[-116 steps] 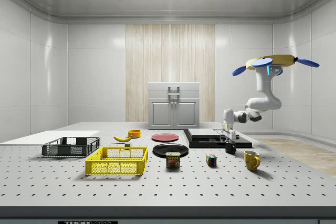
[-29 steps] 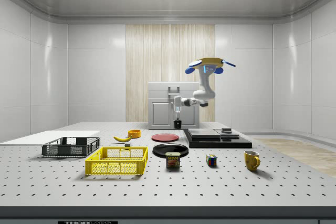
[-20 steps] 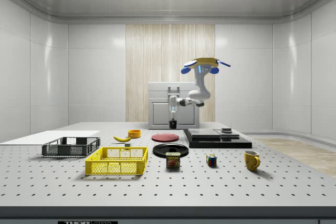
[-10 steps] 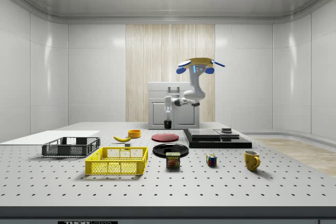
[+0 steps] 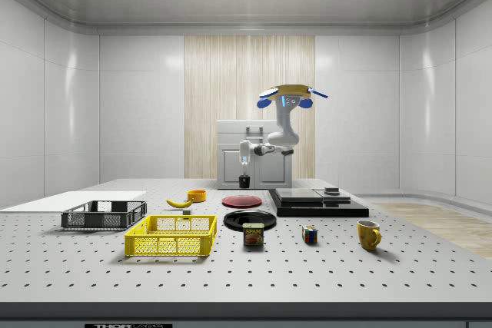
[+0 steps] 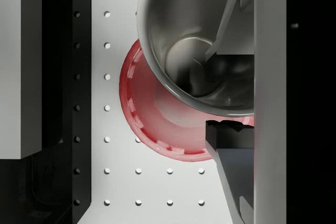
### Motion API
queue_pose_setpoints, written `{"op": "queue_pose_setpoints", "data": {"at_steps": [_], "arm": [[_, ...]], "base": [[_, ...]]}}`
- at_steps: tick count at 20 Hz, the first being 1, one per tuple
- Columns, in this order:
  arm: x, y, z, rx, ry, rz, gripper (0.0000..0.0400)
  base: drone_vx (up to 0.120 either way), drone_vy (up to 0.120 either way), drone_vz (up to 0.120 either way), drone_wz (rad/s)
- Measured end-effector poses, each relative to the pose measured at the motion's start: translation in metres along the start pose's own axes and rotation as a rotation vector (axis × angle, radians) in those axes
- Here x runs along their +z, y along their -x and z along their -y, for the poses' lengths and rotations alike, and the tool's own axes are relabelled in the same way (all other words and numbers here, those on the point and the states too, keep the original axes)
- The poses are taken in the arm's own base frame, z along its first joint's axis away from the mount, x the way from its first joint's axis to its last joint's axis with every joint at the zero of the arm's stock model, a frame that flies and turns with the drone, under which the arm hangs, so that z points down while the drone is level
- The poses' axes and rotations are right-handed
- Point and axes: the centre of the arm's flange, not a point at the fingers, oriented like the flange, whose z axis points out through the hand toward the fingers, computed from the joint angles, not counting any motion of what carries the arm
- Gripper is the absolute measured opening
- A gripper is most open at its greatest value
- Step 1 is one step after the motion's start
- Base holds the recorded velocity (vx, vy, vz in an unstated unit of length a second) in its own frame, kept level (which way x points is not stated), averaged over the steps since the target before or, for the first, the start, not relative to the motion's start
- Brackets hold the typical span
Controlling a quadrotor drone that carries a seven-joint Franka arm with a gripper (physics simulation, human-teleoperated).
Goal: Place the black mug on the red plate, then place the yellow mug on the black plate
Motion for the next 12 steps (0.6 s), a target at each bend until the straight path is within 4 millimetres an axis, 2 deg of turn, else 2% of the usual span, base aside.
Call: {"op": "queue_pose_setpoints", "data": {"at_steps": [12], "arm": [[0.047, -0.01, -0.01, 0.0, 0.0, 0.0, 0.011]], "base": [[0.0, 0.0, 0.0, 0.0]]}}
